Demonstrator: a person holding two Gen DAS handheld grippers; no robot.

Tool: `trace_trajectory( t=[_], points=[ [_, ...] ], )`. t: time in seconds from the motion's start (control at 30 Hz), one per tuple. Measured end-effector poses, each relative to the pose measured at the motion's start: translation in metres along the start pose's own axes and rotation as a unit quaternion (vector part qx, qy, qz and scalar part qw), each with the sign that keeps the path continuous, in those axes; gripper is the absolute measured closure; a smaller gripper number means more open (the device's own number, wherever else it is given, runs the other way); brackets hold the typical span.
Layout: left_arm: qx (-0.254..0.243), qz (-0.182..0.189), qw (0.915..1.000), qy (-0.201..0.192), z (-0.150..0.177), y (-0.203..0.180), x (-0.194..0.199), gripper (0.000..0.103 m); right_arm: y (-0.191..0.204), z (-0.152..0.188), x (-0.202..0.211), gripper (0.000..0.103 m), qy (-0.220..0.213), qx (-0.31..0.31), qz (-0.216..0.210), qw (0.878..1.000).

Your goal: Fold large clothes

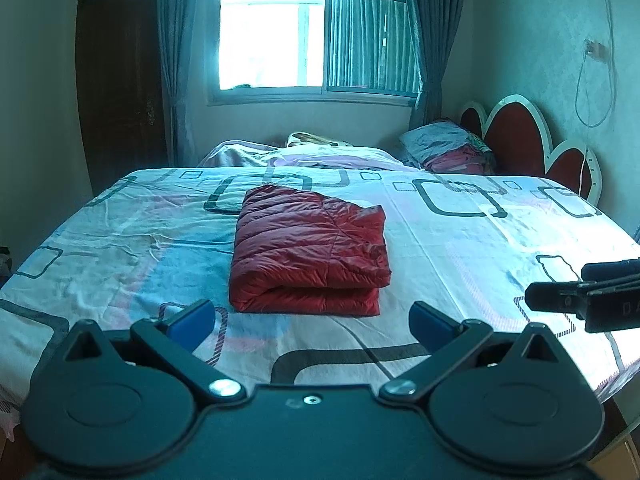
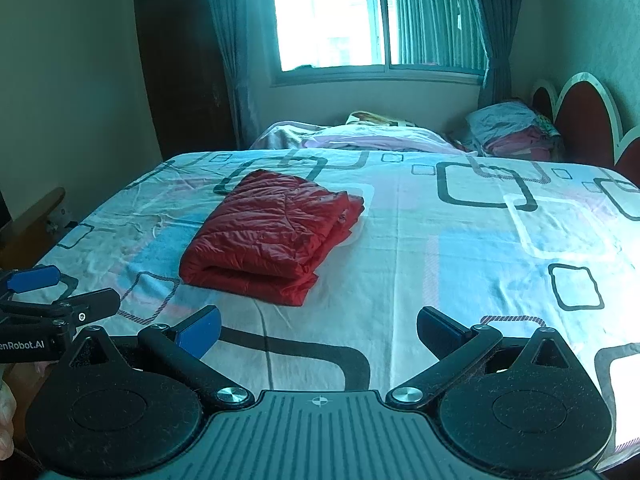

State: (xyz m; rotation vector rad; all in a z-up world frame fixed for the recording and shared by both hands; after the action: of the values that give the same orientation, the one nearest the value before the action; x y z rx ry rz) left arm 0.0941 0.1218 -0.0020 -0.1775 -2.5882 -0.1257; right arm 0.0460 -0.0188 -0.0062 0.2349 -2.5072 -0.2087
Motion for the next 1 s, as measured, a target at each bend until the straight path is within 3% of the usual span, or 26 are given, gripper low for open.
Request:
trace_trajectory(
  t=[1.0],
  points=[
    [-0.005, 0.002, 1.0000, -0.003, -0.0056, 0.0006, -0.0022, 0.000, -0.0038, -0.0036, 0.0016, 0.000, -0.001, 0.000, -0.002, 1.000]
  ],
)
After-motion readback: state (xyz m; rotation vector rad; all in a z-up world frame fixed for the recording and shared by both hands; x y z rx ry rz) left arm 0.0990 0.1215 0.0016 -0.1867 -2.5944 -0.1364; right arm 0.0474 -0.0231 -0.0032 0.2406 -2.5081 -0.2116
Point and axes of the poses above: each gripper's, at about its wrist camera, not at the fingertips, and x roughly against the way its jaws point, y to its left, z to its underside, the point moved 9 cm from there along -x, roughly the way its jaws point, and after that the axes turned 4 degrees about -x, right-handed, at the moved point
